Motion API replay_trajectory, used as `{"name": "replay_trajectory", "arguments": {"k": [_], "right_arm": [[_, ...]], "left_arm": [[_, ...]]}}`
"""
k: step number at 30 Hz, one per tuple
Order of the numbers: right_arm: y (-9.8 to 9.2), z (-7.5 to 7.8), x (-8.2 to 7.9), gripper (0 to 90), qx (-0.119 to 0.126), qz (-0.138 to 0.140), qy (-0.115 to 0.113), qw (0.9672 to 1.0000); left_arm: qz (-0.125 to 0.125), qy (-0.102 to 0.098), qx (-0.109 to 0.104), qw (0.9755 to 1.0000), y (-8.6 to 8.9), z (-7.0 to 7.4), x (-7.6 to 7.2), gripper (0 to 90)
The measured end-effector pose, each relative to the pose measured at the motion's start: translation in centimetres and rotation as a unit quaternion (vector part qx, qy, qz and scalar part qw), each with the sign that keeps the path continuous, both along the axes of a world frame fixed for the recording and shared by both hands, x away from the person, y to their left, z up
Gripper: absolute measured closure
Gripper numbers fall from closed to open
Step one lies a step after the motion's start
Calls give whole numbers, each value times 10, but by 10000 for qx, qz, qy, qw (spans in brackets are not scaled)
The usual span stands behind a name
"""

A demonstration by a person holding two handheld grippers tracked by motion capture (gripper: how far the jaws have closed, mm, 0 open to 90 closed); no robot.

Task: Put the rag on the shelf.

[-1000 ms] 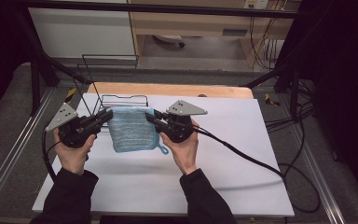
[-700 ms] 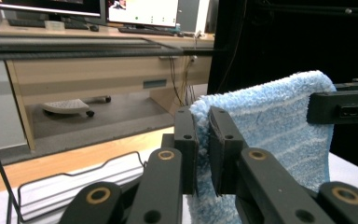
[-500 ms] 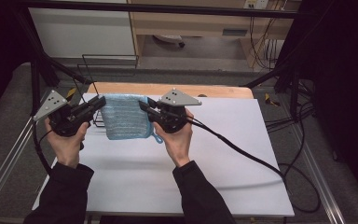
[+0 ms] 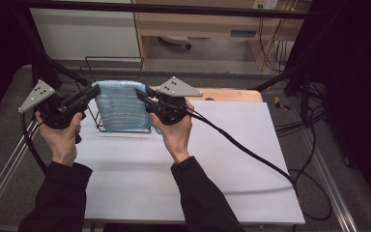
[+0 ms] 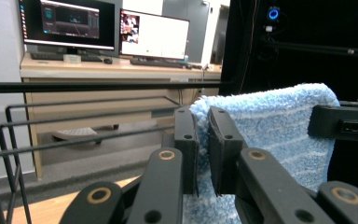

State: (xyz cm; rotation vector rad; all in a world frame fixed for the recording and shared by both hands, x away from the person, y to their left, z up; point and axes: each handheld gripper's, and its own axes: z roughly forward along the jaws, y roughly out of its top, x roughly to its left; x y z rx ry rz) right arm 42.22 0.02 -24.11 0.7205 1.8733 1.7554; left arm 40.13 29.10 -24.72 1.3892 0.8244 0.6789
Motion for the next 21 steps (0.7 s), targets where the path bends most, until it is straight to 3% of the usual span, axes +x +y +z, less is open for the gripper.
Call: {"name": "replay_trajectory", "arguments": {"k": [7,12,21], "right_arm": [[10,14,7,776,62,22,-221,9997],[15,21,12,776,64,-3,-283,9996],[25,36,19,777,121,-6,-431,9990]], "left_arm": [[112,-132,-53,9998,6,13,6,830],[208,-207,-9,9996,9,25,11,830],[287,-331,-120,9990,18,40,18,830]]}}
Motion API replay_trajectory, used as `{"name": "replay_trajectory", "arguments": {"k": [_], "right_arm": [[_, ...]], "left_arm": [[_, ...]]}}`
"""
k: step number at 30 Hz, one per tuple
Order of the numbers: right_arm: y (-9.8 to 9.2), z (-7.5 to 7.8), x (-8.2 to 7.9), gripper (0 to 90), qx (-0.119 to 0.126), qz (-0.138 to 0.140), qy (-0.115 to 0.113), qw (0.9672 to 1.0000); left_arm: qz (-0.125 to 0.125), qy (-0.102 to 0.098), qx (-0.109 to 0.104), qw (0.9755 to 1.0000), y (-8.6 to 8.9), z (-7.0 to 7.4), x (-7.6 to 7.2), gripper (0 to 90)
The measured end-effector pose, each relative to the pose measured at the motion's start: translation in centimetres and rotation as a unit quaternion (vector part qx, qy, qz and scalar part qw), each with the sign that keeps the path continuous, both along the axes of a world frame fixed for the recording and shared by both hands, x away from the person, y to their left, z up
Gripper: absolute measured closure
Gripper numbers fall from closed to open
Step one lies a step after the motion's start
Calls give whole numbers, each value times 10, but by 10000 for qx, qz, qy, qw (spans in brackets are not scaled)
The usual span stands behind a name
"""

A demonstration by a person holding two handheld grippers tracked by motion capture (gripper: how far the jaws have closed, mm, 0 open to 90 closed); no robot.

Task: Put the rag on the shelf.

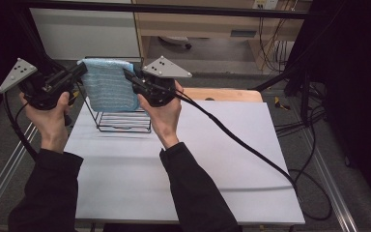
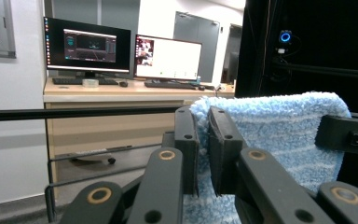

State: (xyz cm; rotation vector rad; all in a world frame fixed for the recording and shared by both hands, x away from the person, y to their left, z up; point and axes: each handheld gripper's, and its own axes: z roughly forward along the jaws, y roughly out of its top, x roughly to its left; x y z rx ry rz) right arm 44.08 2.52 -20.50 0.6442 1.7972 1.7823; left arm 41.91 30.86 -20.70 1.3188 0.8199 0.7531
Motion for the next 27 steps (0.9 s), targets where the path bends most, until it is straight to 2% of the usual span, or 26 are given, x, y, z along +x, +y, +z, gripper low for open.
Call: {"name": "replay_trajectory", "arguments": {"k": [14,24,27], "right_arm": [[19,28,16,777,61,-32,-198,9998],[32,42,31,776,92,-21,-299,9995],[35,46,35,777,102,-50,-294,9995]], "left_arm": [[184,-180,-85,9996,13,26,15,831],[296,-201,-186,9992,23,38,29,830],[373,-215,-137,9990,23,42,34,830]]}}
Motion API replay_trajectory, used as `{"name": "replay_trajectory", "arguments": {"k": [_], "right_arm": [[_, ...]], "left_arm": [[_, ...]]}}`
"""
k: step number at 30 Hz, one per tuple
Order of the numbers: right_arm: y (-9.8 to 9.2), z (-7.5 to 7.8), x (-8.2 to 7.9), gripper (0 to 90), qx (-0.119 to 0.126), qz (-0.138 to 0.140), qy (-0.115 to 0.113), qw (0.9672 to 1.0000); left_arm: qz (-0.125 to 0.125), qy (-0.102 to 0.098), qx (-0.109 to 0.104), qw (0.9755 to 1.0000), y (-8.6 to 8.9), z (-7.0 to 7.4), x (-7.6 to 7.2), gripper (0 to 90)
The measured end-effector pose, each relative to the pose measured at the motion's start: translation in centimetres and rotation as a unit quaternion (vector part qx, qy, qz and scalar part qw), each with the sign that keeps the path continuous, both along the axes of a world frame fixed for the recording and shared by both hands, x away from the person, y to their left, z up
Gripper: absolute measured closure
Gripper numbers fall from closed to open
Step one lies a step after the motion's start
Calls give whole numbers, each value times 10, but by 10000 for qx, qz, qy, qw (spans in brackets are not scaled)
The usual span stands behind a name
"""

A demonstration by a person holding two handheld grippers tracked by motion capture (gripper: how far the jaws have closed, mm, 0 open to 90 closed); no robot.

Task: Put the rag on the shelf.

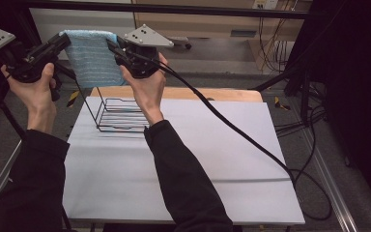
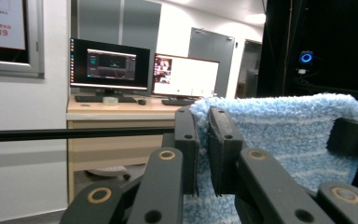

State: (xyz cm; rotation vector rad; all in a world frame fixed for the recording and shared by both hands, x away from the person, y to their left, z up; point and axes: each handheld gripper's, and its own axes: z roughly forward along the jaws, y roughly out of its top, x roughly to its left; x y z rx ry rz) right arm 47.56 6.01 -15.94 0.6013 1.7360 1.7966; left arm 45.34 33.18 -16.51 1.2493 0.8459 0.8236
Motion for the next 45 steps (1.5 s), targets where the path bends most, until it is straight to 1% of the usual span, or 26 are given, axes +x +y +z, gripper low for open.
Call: {"name": "replay_trajectory", "arguments": {"k": [6,8,12,19,21,23,27,31,34,37,40,43,45], "right_arm": [[4,5,8,776,-1,-18,-43,10000],[4,5,11,776,-4,-27,-36,10000],[4,9,17,776,8,-64,-41,10000],[7,14,27,776,22,-102,-148,9998],[7,15,30,776,53,-106,-138,9998],[9,16,33,776,55,-128,-135,9998],[11,19,38,776,6,-168,-254,9995],[15,19,44,776,20,-138,-255,9996],[17,15,49,777,24,-132,-203,9997],[20,9,53,776,-23,-163,-164,9997],[20,3,56,776,-58,-190,-110,9997],[19,-2,60,777,-39,-217,-41,9997],[18,-5,61,776,-88,-251,-42,9996]], "left_arm": [[-23,33,-162,9999,2,3,13,830],[-8,26,-153,9999,2,4,15,830],[-13,-10,-200,9998,2,6,20,830],[21,-81,-248,9997,4,11,27,830],[44,-77,-257,9996,4,12,29,830],[92,-100,-222,9997,4,14,30,830],[162,-142,-223,9995,5,15,31,830],[234,-158,-161,9995,8,16,34,830],[281,-125,-91,9995,9,12,38,830],[282,-51,-85,9996,10,7,44,830],[292,26,-4,9996,10,3,49,830],[278,61,64,9996,8,0,54,829],[300,107,147,9994,5,-3,57,829]]}}
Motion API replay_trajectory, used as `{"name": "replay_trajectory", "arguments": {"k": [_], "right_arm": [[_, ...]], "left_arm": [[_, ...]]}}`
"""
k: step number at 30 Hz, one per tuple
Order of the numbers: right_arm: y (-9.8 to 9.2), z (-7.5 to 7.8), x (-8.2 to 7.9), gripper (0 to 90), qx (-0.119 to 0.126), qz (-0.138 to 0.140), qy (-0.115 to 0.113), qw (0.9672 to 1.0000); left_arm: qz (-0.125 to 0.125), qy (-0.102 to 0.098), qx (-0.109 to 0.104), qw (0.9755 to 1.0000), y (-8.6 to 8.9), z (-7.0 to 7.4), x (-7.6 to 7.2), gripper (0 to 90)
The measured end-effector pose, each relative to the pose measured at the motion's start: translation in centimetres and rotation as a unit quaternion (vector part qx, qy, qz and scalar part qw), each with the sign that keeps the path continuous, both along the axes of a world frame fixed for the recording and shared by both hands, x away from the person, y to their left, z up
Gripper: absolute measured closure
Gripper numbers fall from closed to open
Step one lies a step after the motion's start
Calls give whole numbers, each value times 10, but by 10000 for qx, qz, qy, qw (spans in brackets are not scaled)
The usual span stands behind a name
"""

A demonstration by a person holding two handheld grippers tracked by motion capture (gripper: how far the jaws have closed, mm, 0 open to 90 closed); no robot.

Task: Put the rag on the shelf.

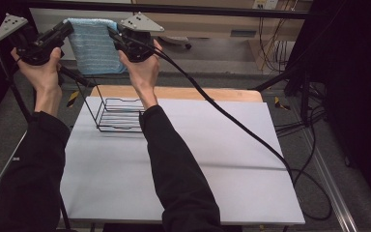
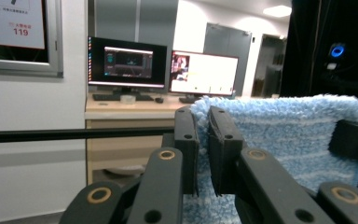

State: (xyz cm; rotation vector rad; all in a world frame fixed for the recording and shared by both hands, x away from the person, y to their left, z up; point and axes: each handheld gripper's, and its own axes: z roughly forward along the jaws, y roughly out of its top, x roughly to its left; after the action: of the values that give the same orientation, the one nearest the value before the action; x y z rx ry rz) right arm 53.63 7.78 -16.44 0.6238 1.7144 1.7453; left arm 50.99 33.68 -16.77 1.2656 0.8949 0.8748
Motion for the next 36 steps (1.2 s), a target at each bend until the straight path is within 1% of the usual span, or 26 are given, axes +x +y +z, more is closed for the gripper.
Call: {"name": "replay_trajectory", "arguments": {"k": [2,4,6,9,12,15,17,19,23,26,29,30,34,36], "right_arm": [[-2,-4,1,776,11,-14,26,10000],[-5,-9,2,776,23,-19,102,9999],[-6,-12,2,777,23,-35,130,9999],[-9,-17,2,776,-35,-35,126,9999],[-11,-22,2,776,-48,-43,172,9998],[-14,-29,2,776,-17,-11,269,9996],[-14,-32,1,776,-89,-15,259,9996],[-15,-36,-2,775,-71,17,309,9995],[-15,-43,-4,773,-82,47,426,9990],[-15,-47,-7,772,-186,27,429,9989],[-14,-48,-11,771,-289,43,411,9987],[-13,-48,-11,771,-284,41,436,9986],[-12,-50,-15,769,-373,16,501,9980],[-13,-50,-17,768,-430,30,551,9975]], "left_arm": [[-32,21,-1,10000,-2,-3,2,829],[-45,47,45,10000,-3,-6,3,829],[-59,70,84,9999,-5,-10,4,829],[-80,98,153,9998,-7,-14,4,829],[-101,143,208,9996,-9,-20,5,829],[-157,159,242,9995,-9,-26,3,829],[-163,176,279,9993,-8,-30,1,829],[-199,176,277,9993,-7,-35,-1,829],[-239,255,333,9988,-6,-42,-5,828],[-269,261,334,9987,-6,-46,-7,827],[-318,314,278,9986,-3,-51,-10,826],[-340,353,280,9984,-2,-53,-11,826],[-392,321,308,9982,0,-55,-16,826],[-428,345,312,9980,0,-56,-18,826]]}}
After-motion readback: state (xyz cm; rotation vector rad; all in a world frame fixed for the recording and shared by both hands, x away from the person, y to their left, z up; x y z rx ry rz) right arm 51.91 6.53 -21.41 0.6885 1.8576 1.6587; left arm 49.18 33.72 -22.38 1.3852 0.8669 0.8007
